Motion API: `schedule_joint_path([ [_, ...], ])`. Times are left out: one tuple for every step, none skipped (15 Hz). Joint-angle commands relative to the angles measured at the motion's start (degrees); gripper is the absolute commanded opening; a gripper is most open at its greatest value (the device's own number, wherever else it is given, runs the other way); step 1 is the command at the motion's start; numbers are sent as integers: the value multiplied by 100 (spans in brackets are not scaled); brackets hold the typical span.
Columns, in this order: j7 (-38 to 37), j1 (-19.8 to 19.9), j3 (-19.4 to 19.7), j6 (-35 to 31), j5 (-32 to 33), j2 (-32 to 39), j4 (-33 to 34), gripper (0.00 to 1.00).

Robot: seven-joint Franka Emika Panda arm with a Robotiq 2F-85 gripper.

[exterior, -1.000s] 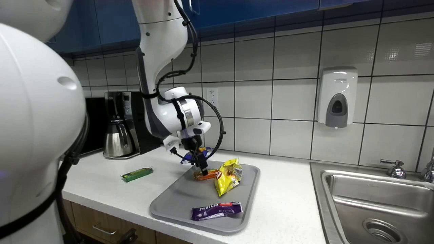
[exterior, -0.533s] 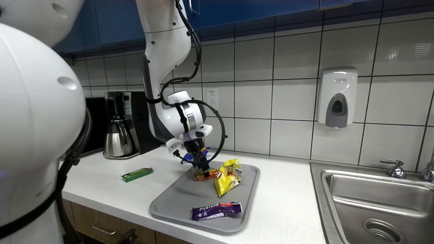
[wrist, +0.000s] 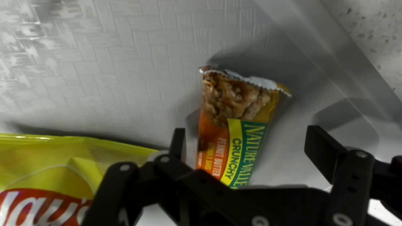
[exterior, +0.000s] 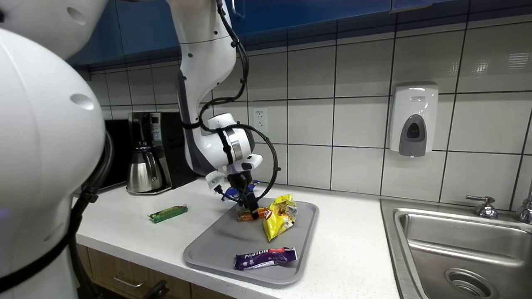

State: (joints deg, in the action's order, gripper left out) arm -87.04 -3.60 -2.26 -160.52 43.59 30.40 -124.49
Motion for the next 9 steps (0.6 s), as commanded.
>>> schedule_joint_path([
  [115,29,-6,48,11,20,83,65],
  [113,30,-7,41,12,12,73,58],
  [114,31,-8,40,11,5,66,49],
  [115,31,-9,44,10,-2,61,40],
  [111,29,-6,42,15,-10,53,34],
  [109,28,-6,40,17,-27,49,27],
  [105,23,-2,39,26,-44,46,19],
  [97,19,0,41,29,-56,35,17],
  [92,18,-2,41,28,-76,18,17],
])
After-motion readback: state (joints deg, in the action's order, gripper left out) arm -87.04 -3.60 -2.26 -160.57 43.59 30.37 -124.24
